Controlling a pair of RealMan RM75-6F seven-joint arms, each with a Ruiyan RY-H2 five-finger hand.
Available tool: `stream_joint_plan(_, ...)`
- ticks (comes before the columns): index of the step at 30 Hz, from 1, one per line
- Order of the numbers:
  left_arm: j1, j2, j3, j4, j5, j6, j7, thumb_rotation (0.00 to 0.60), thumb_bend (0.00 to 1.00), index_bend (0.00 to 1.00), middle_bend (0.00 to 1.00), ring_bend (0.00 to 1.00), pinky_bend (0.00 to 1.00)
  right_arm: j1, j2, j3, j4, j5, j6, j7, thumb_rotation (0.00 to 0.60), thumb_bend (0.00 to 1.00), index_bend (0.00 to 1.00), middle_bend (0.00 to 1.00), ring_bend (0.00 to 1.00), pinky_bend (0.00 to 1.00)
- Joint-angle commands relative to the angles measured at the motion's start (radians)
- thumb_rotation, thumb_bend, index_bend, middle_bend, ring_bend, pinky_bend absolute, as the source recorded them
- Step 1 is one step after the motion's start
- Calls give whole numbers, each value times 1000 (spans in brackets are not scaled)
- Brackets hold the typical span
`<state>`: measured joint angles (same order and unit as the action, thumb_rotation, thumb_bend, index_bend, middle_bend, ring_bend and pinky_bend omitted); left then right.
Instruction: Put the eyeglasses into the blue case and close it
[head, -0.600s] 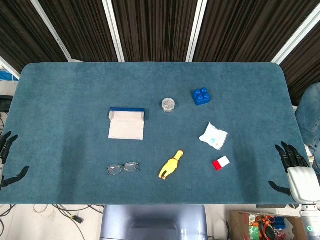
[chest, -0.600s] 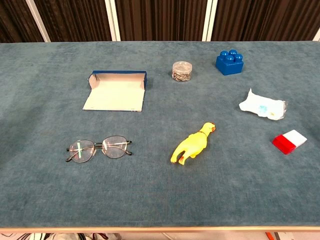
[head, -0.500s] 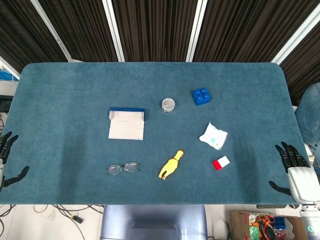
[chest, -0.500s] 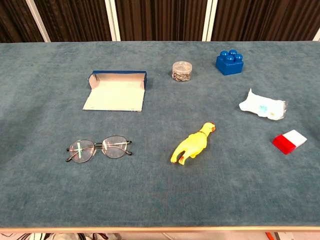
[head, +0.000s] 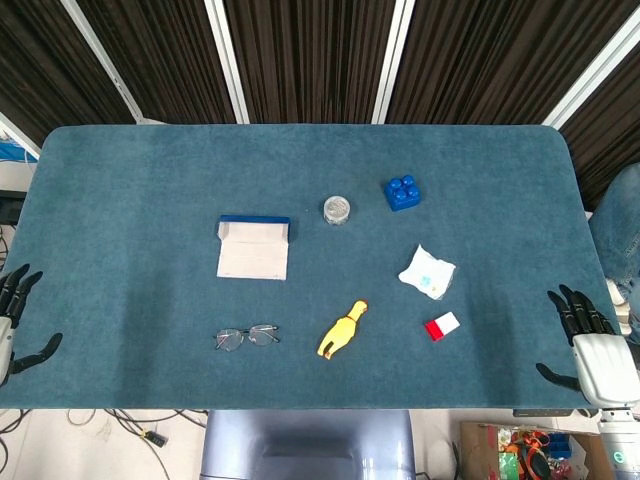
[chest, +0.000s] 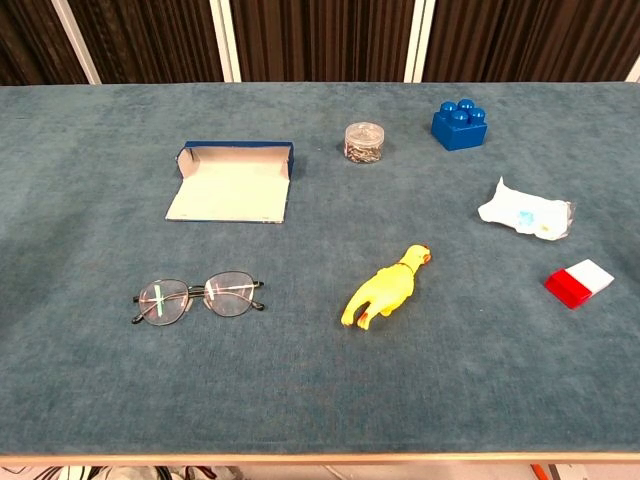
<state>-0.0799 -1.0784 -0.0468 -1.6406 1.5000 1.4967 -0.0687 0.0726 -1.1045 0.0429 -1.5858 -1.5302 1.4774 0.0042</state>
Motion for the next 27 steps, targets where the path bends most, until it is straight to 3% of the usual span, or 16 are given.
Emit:
stream_joint_plan(1, 0, 1, 6, -9, 3, -5, 2, 600, 241, 96, 27, 0, 0, -1, 2, -5, -3, -12, 5, -3, 600, 43, 0, 0, 37, 210)
stream_joint_plan(11, -16, -1, 4, -25, -7, -38, -14, 600, 241, 126, 37, 0, 0, -4, 5, -11, -6, -20, 7, 0, 600, 47, 0, 0, 37, 210)
stream_joint_plan(14, -53, 28, 5, -79, -5, -105, -21, 600, 241, 131, 39, 0, 0, -4, 5, -11, -8, -19, 5, 1, 600, 47, 0, 0, 38, 210)
stream_joint_plan(20, -217, 149, -31, -248, -140, -406, 60, 600, 241, 131, 39, 0, 0, 0, 6, -11, -10, -13, -6, 3, 600, 48, 0, 0, 38, 210)
stream_joint_plan(24, -299, 158, -81, -289, -231, -484, 135, 600, 241, 173, 39, 0, 0, 1, 7, -9, -11, -4, -12, 4, 600, 51, 0, 0, 38, 210)
stream_joint_plan(27, -377, 126, -118, -309, -354, -528, 261, 600, 241, 197, 39, 0, 0, 2, 6, -8, -13, 3, -18, 2, 600, 54, 0, 0, 38, 210)
